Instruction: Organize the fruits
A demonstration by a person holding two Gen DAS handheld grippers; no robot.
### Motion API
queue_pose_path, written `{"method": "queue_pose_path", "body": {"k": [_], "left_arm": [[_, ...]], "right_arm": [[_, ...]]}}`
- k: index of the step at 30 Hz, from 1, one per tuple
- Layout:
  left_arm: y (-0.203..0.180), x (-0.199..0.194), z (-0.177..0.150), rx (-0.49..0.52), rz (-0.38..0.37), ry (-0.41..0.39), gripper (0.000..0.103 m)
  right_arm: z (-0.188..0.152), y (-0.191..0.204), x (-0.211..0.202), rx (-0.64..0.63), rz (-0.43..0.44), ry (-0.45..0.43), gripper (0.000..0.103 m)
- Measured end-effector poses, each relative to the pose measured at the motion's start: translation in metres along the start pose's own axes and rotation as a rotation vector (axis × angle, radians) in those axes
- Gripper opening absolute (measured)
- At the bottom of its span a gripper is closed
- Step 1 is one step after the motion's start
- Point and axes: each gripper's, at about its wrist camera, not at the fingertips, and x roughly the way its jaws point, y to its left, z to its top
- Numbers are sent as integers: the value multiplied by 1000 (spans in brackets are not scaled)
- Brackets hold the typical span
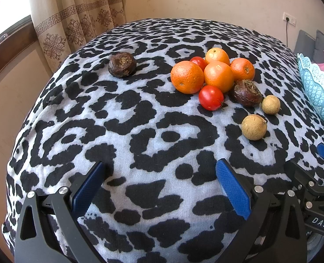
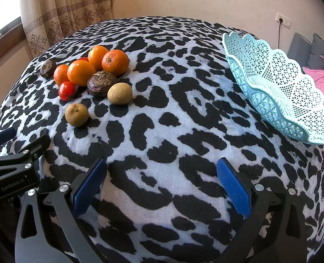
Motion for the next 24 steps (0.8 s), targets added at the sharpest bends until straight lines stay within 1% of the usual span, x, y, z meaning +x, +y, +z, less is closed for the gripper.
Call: {"method": "queue_pose_path", "body": {"k": [11, 14, 18, 21, 24], "left_arm": [[-1, -2, -1, -4, -5, -1, 98], [2, -2, 1, -13, -16, -7, 98], [5, -9, -1, -20, -37, -40, 98], [8, -18, -2, -27, -52, -80, 98], [10, -23, -3, -38, -61, -98, 98]], "right_arm": [[0, 0, 0, 1, 1, 0, 101], [0, 1, 0, 1, 1, 0, 101], [0, 1, 0, 1, 1, 0, 101], [0, 0, 0, 2, 2, 0, 101], [0, 0, 1, 1, 1, 0, 101]]}}
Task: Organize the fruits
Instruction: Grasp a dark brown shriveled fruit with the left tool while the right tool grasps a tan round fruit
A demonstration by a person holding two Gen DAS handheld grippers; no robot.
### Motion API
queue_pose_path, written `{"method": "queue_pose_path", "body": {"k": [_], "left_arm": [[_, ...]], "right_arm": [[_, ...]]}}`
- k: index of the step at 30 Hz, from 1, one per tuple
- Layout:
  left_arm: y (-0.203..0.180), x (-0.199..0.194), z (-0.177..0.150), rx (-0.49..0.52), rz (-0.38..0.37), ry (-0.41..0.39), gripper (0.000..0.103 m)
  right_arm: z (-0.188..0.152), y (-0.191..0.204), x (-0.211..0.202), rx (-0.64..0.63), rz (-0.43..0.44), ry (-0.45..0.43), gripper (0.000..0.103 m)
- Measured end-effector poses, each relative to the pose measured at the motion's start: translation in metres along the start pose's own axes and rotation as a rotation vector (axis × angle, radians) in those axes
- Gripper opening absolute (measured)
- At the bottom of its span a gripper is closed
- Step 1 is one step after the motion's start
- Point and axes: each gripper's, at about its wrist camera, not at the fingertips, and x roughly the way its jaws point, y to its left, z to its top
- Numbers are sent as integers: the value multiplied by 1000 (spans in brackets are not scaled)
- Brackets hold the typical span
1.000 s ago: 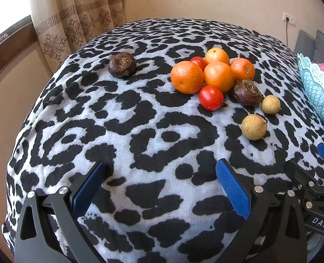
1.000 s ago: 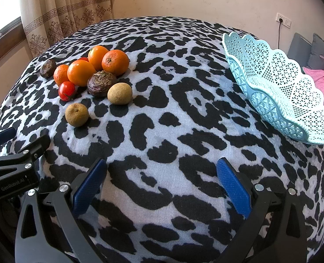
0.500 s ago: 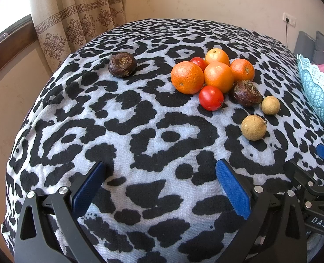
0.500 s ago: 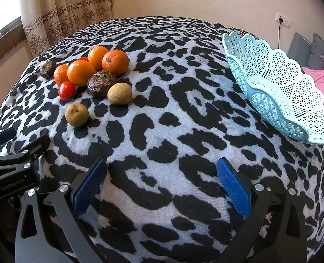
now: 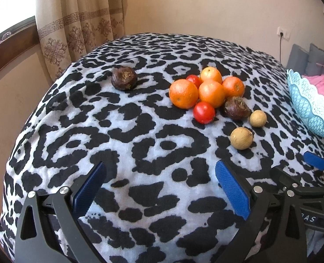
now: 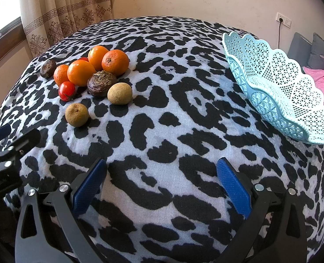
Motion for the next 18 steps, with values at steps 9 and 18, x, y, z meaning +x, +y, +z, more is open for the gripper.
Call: {"method": "queue_pose_path", "body": {"k": [9, 18], "left_arm": [[20, -16, 6, -39, -53, -20, 98], [56, -9, 46, -110, 22, -22, 98]], "right_arm": [[-1, -3, -13, 23, 24, -39, 101], [-7, 9, -31, 19, 130, -87, 101]]}}
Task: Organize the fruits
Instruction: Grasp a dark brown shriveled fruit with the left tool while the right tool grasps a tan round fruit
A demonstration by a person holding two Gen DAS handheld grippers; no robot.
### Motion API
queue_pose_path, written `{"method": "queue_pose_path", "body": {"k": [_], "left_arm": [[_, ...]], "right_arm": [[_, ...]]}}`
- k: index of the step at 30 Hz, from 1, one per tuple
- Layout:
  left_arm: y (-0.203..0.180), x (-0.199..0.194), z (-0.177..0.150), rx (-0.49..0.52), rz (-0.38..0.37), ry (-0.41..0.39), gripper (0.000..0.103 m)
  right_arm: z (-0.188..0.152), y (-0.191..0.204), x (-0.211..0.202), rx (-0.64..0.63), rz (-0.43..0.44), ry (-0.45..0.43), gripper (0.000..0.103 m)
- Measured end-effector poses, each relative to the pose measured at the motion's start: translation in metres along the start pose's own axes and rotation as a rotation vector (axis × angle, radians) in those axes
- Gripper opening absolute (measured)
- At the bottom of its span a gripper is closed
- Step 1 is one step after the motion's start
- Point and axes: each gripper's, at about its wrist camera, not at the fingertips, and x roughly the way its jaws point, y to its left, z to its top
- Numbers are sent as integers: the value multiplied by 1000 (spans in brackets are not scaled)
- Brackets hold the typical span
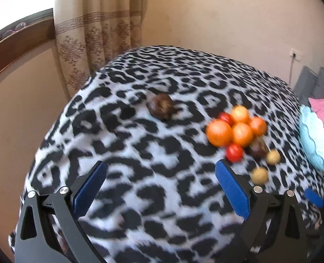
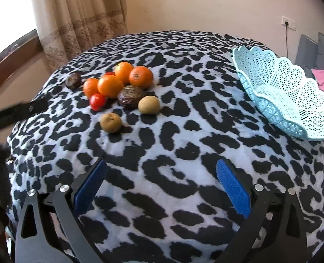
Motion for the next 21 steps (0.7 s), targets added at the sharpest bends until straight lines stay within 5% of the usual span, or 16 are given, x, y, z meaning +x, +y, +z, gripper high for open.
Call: {"method": "queue_pose_path", "body": {"k": [12, 21], "left_arm": [[9, 70, 63, -67, 55, 65, 85], [6, 116, 72, -82, 78, 89, 67]], "right_arm": [[-3, -8, 10, 48, 54, 41, 101], [-2, -7, 13, 42, 56, 50, 101]]}}
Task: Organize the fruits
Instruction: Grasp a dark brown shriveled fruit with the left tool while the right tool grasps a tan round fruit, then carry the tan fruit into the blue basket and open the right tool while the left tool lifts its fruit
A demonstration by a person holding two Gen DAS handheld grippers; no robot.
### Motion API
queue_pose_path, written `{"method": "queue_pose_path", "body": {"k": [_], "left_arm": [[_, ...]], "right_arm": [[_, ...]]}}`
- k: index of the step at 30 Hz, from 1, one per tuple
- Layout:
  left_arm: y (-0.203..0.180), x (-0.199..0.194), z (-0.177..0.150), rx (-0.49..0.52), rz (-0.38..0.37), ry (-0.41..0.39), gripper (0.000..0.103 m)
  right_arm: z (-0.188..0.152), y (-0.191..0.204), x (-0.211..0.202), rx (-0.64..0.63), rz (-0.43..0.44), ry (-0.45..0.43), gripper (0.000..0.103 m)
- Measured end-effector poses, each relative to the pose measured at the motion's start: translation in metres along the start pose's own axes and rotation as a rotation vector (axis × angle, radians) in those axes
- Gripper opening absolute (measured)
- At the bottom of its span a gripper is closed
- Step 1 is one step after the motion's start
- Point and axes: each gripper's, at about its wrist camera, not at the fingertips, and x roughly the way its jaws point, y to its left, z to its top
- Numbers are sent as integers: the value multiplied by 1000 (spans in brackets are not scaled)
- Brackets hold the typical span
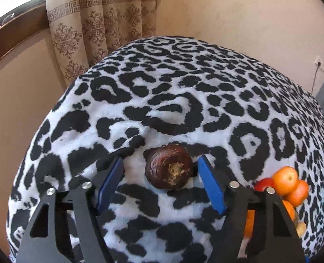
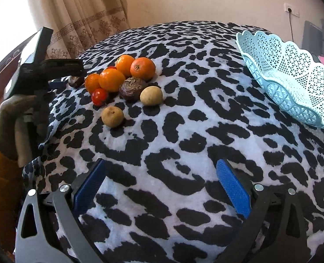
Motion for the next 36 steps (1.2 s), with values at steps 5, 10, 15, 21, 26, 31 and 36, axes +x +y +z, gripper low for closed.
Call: {"method": "queue_pose_path", "body": {"k": [5, 10, 15, 21, 26, 31, 36], "left_arm": [[-3, -1, -6, 19, -30, -52, 46], [0, -11, -9, 7, -75, -101, 43], [0, -34, -14, 12, -74, -214, 43], [-6, -48, -18, 32, -73, -272, 43], [3, -43, -17, -11, -83, -245, 43], [13, -38, -16, -51, -95, -218, 43], [14, -36, -16, -61, -101, -207, 43]], "right_arm": [[0, 4, 2, -15, -17, 6, 101], [1, 7, 3, -27, -31, 10, 101], [9, 18, -2, -55, -10, -6, 101], [30, 46, 6, -110, 50, -8, 80], [47, 57, 27, -129, 60, 20, 54], [52, 59, 46, -132, 57, 59, 30], [52, 59, 46, -131, 54, 52, 30]]}}
